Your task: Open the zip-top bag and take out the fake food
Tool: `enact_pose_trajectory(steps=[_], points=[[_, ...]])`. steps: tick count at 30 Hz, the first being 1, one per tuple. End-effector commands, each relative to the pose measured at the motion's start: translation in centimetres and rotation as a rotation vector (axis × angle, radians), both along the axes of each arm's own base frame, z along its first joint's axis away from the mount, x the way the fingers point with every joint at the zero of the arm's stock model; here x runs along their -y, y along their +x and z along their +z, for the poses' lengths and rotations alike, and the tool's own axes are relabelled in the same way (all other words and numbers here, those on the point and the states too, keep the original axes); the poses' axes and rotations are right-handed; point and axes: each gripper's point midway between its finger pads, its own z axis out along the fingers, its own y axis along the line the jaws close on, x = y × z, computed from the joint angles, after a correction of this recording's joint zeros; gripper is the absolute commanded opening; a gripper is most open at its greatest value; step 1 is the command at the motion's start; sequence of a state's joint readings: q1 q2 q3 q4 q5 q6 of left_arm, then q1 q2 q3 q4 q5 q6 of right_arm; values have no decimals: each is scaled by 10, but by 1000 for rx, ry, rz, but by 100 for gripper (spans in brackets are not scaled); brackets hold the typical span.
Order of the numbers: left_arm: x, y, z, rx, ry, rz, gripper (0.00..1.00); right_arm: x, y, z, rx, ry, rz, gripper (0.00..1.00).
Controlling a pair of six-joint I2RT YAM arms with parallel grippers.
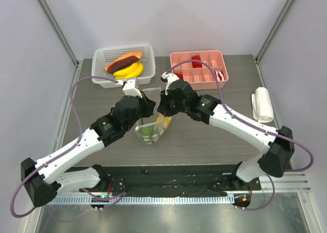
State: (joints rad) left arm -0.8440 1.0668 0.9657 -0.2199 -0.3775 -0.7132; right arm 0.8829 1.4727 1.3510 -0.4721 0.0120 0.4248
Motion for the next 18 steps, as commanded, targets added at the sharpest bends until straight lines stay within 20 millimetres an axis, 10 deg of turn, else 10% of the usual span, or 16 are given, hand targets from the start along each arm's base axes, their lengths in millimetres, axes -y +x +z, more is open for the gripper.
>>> enact_pose_trajectory(steps=[1,5,18], points=[[3,-13,28,-19,-67,-42,5,10,10,17,71,-15,-65,1],[0,-30,7,-124,72,-122,20,14,12,25,103,-31,-63,1],[-8,-36,-92,-376,535,-282,8,16,14,29,115,-52,-55,1]])
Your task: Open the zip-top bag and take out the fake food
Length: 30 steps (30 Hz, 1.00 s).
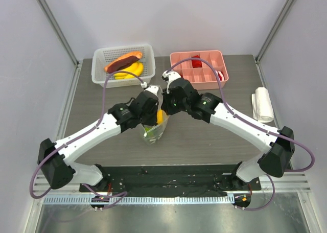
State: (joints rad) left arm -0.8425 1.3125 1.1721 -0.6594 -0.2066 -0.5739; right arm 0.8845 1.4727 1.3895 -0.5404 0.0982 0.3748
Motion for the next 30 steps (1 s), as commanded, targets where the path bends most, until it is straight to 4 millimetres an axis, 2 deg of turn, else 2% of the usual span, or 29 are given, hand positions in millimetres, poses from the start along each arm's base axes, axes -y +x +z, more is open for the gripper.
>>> enact_pose_trajectory(steps=[1,3,6,7,9,11,18,20,27,30], points=[[-14,-8,-12,-60,139,-80,8,1,5,25,65,24,-11,1],[-13,-12,-13,-83,149,-107,6,2,6,23,67,14,-14,1],[-12,-19,-13,-90,132,-135,15,1,8,18,62,2,-15,1],[-14,-21,-11,-88,126,-140,22,1,7,15,59,-5,-11,1],[-19,-22,-12,-88,141,-131,25,1,8,13,55,-7,-12,1],[-21,-24,-17,-100,163,-135,31,-1,7,10,50,-7,-8,1],[-21,-30,-51,-187,208,-150,31,1,10,6,48,-13,-18,1],[-23,-30,-53,-186,218,-144,33,2,10,5,43,-12,-18,1],[-35,-35,-52,-175,255,-164,52,5,11,-1,30,-20,-19,1],[-34,-39,-52,-172,244,-187,56,4,11,-5,21,-18,-13,1]])
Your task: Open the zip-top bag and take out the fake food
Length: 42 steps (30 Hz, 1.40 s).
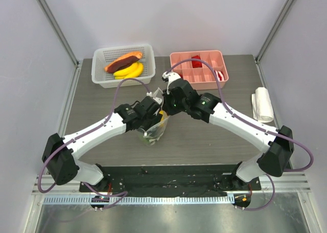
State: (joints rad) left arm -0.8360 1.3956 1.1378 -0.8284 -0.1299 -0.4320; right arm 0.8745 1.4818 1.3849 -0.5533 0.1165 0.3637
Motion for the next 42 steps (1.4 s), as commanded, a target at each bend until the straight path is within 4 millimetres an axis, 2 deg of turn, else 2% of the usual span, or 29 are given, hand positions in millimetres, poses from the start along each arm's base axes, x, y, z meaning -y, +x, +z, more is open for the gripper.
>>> enact_pose_trajectory(steps=[1,6,11,15,19,23,27,30,31,33,36,41,42], points=[[-7,-5,8,12,0,-40,56,-2,5,3,23,17,7,1],[-12,-6,4,11,27,-48,49,-1,6,2,18,21,4,1],[-21,-3,-5,16,83,-19,47,-2,7,6,21,35,3,1],[-26,-4,-10,3,112,-8,55,-1,7,7,21,40,1,1],[-29,-3,-16,2,133,4,59,0,8,13,34,46,-6,1],[-13,-3,-10,-6,53,-15,59,3,15,26,70,44,-28,1],[14,0,1,4,-74,-37,56,9,23,41,117,6,-50,1],[38,7,9,4,-164,-57,54,24,36,51,183,-75,-102,1],[46,7,6,-21,-179,-70,54,30,41,54,209,-104,-123,1],[56,13,10,-16,-195,-79,54,33,43,59,224,-117,-125,1],[61,15,-5,-55,-172,-90,54,33,41,54,216,-126,-113,1],[64,9,-32,-107,-165,-96,55,39,39,30,178,-154,-128,1],[66,10,-34,-103,-174,-95,55,38,37,32,180,-141,-123,1]])
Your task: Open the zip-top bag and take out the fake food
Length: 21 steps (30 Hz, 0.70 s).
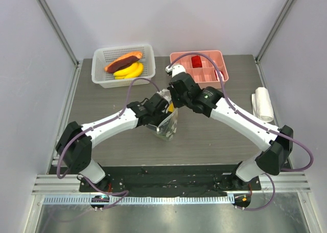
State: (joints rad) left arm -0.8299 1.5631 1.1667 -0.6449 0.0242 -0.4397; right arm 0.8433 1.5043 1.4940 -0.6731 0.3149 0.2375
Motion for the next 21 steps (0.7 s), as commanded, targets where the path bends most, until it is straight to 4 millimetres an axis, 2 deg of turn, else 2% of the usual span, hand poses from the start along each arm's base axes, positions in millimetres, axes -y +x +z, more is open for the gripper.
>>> enact_pose_trajectory(steps=[1,4,8,10,15,18,21], points=[[9,-8,-14,-40,-40,-32,55,-5,4,12,54,51,-3,1],[6,-5,-23,-35,-10,-12,53,-6,2,12,47,65,2,1],[3,4,-26,9,0,21,50,-10,0,8,32,84,15,1],[-1,15,-25,61,17,57,50,-15,-2,5,17,97,30,1],[-9,27,-31,124,41,110,56,-20,-6,-3,-10,112,50,1],[-12,33,-26,167,37,135,49,-18,-7,-5,-13,111,45,1],[-13,37,-6,220,-3,148,36,-15,-8,-6,-8,104,41,1]])
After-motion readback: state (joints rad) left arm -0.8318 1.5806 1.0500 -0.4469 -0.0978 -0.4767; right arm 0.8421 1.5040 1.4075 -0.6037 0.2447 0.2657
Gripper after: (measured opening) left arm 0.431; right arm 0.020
